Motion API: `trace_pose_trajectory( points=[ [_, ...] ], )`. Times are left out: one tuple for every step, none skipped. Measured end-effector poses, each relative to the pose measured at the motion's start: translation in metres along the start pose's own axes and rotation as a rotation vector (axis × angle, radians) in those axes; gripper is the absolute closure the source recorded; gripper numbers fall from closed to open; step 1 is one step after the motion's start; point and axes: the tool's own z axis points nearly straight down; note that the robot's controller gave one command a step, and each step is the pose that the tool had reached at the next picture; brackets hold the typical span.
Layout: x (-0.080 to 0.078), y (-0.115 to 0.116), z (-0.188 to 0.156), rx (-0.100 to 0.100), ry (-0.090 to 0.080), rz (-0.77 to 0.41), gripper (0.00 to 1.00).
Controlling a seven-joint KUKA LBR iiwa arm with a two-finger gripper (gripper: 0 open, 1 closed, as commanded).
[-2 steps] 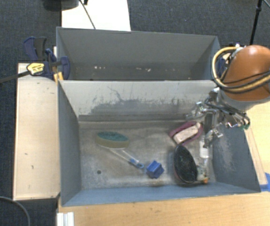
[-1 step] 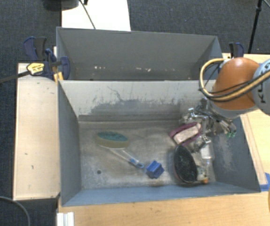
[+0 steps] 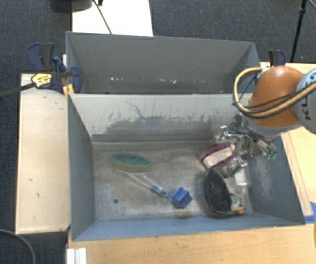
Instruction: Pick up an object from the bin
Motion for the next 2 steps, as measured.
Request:
trace_pose_trajectory(
  points=[
    [-0.002,0.0,-0.002,0.001,-0.006,0.0,1.0],
    [-0.005,-0.001,-0.087,0.003,-0.003,0.001,1.0]
  ],
)
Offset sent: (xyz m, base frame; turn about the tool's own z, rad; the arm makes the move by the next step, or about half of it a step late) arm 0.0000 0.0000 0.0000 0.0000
